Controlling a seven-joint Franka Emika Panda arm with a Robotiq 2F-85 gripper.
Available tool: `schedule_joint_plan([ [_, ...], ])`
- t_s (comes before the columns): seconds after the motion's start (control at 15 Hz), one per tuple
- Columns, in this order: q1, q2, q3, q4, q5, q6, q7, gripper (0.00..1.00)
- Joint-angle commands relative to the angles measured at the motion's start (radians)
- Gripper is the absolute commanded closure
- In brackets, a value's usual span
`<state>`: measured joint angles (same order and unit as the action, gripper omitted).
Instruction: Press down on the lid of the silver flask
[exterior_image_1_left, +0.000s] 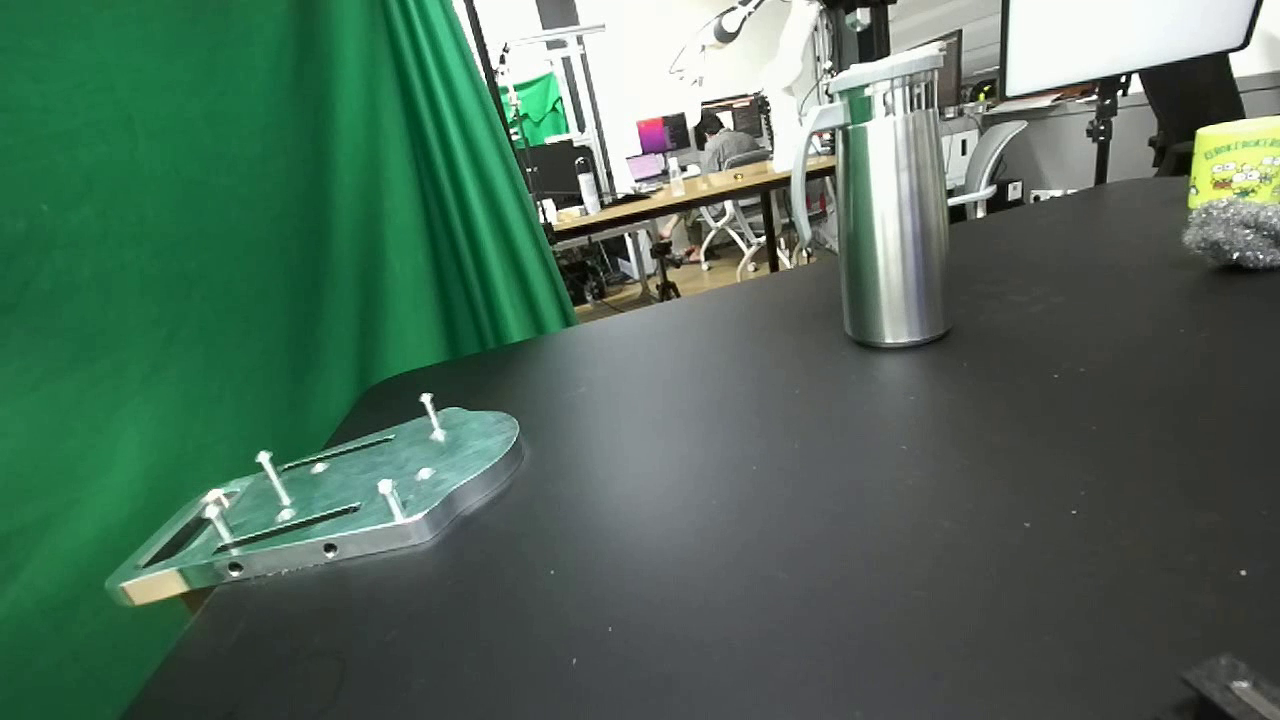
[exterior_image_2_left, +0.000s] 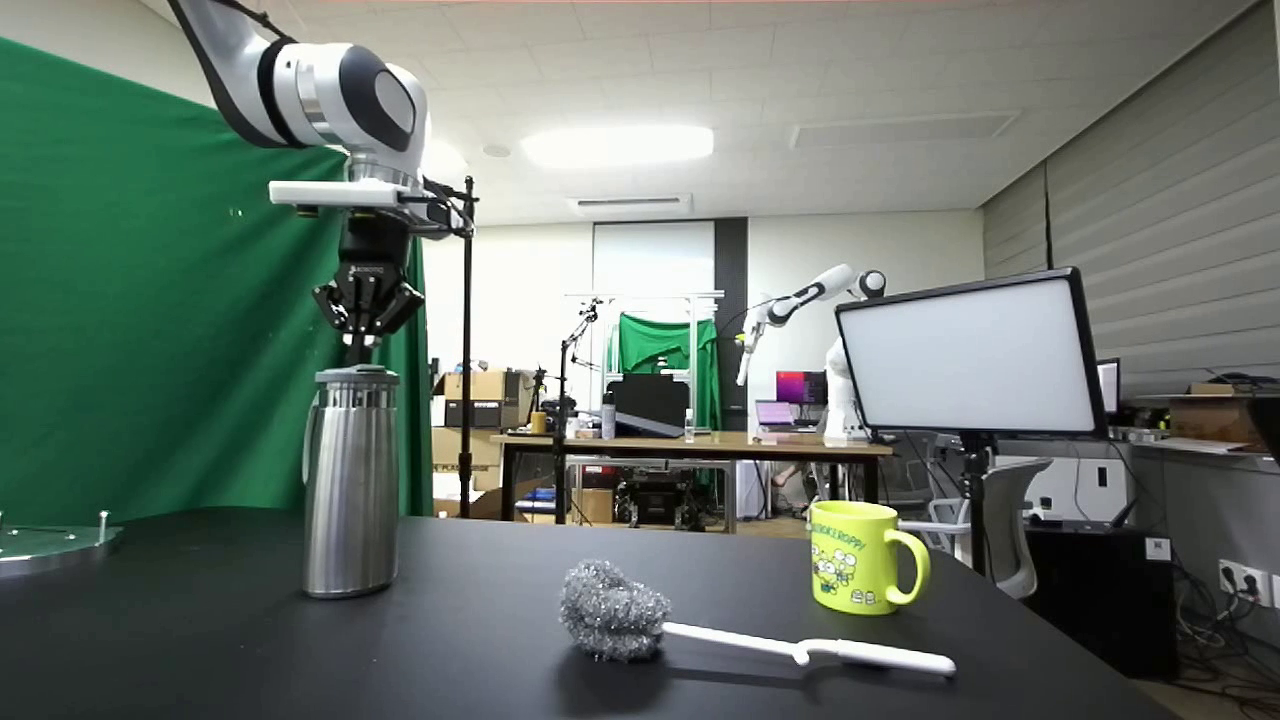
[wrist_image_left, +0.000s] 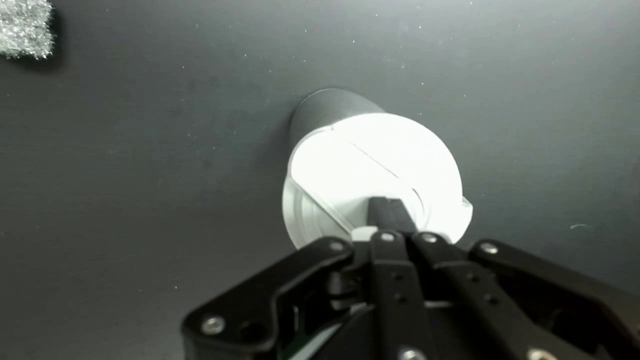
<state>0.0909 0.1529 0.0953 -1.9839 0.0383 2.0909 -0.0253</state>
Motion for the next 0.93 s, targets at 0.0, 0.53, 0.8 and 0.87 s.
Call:
schedule_joint_plan([
  [0.0, 0.002, -0.006, 0.001, 0.008, 0.009, -0.006, 0.005, 1.0],
  [0.53, 0.006, -0.013, 0.006, 0.022, 0.018, -0.004, 0.002, 1.0],
  [0.8, 0.007, 0.004, 0.006, 0.029, 0.009, 0.015, 0.004, 1.0],
  [0.87, 0.007, 0.008, 0.005, 0.031, 0.009, 0.022, 0.004, 1.0],
])
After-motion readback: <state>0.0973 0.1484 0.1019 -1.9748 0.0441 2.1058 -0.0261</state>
